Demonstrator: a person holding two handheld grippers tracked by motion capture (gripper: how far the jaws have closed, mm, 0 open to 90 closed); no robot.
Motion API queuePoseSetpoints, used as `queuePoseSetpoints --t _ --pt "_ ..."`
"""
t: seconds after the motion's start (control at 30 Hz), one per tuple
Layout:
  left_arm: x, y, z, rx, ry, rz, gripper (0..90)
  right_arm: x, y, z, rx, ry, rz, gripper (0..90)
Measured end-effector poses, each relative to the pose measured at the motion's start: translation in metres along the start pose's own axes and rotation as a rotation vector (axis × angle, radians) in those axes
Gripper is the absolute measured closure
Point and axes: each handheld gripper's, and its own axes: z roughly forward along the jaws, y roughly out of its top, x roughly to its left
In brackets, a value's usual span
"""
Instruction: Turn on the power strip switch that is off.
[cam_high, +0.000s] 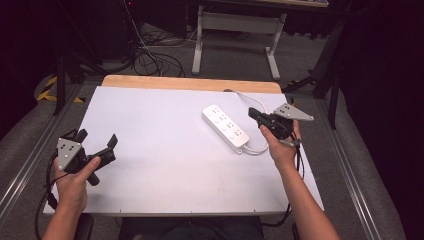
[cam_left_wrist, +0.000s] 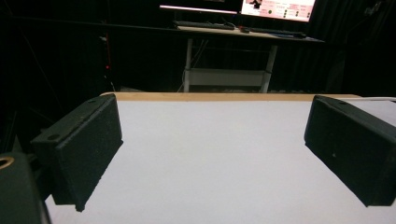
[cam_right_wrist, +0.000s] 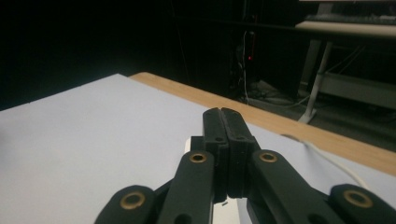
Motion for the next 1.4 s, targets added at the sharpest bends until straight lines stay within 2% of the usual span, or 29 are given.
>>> queuePoseSetpoints --t 0.03,0.3,0.37,0.4,0.53,0.7,0.77,0.87,0.97,1.1,1.4 --pt "0.000 0.000 0.000 0.001 -0.001 0.000 4.6 -0.001 0.000 -0.005 -0.023 -0.006 0.002 88.6" --pt "-0.001 0.000 0.000 0.002 -0.001 0.000 4.7 -0.005 -0.008 -0.022 -0.063 -0.012 -0.015 81.5" --pt "-0.001 0.000 0.000 0.002 -0.002 0.003 4.8 -0.005 -0.009 -0.026 -0.078 -0.014 -0.024 76.2" --pt "-0.001 0.000 0.000 0.002 -0.002 0.004 4.9 -0.007 -0.009 -0.028 -0.087 -0.019 -0.016 69.5" --pt "-0.001 0.000 0.000 0.002 -0.002 0.003 5.0 -0.011 -0.009 -0.030 -0.109 -0.022 0.005 64.9" --pt "-0.001 0.000 0.000 0.002 -0.002 0.001 4.9 -0.009 -0.009 -0.031 -0.118 -0.006 0.006 58.6" --pt "-0.001 0.000 0.000 0.002 -0.002 0.001 4.9 -0.008 -0.010 -0.030 -0.117 0.000 -0.005 51.5" --pt "-0.001 0.000 0.000 0.001 -0.002 -0.002 4.9 -0.008 -0.014 -0.029 -0.089 0.007 0.018 31.4" --pt "-0.001 0.000 0.000 0.001 -0.004 -0.001 4.9 -0.008 -0.017 -0.030 -0.080 0.008 0.026 22.0" --pt "-0.001 0.000 0.000 0.003 -0.005 0.003 4.9 -0.008 -0.017 -0.029 -0.093 0.012 0.043 17.8" --pt "-0.001 0.000 -0.001 0.002 -0.002 -0.001 4.9 -0.009 -0.018 -0.032 -0.107 0.009 0.023 10.0"
